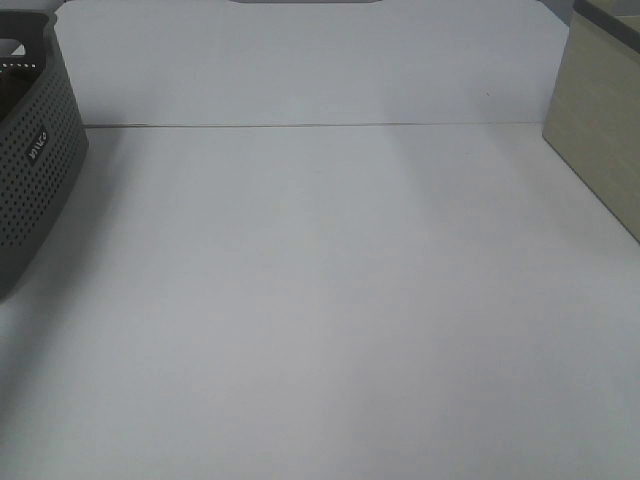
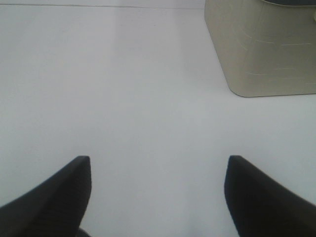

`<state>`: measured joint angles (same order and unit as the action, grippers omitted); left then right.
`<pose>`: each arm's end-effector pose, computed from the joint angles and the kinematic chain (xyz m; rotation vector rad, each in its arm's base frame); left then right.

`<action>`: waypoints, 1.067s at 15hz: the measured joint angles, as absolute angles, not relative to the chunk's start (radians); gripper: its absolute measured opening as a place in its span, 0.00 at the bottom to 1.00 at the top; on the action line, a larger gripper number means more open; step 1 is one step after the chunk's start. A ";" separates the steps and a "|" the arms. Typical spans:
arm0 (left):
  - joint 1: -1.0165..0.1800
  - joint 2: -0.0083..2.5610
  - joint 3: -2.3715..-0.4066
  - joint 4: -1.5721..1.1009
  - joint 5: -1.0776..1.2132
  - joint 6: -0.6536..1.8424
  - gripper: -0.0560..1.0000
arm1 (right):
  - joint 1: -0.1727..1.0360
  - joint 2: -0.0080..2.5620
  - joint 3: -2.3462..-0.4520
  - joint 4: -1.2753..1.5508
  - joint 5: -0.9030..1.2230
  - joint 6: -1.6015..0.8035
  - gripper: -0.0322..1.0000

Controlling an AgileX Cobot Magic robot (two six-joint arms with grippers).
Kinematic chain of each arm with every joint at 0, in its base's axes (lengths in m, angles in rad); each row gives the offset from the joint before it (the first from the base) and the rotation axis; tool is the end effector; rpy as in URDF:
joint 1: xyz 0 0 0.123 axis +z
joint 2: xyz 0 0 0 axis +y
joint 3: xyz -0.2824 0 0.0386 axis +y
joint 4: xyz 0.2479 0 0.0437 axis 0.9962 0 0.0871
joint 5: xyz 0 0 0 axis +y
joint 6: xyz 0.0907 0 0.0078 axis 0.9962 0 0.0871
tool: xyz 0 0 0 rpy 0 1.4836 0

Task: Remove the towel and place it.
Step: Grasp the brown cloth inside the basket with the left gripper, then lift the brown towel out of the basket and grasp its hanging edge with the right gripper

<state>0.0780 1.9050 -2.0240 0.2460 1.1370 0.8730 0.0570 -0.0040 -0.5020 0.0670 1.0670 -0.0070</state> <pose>0.4210 0.0531 0.3793 1.0432 2.3852 0.6944 -0.0063 0.0050 0.2773 -0.0690 2.0434 0.1114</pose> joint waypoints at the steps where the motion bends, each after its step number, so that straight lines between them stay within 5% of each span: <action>1: 0.068 1.886 -2.024 0.246 1.137 0.860 0.05 | 0.057 -0.004 -0.502 0.067 1.067 -0.007 0.74; 11: -0.274 1.646 -2.036 0.319 1.102 0.803 0.05 | 0.057 0.038 -0.517 0.106 1.012 -0.039 0.74; 16: -0.473 1.602 -2.054 0.357 1.097 0.796 0.05 | 0.057 0.432 -0.526 0.645 0.696 -0.615 0.74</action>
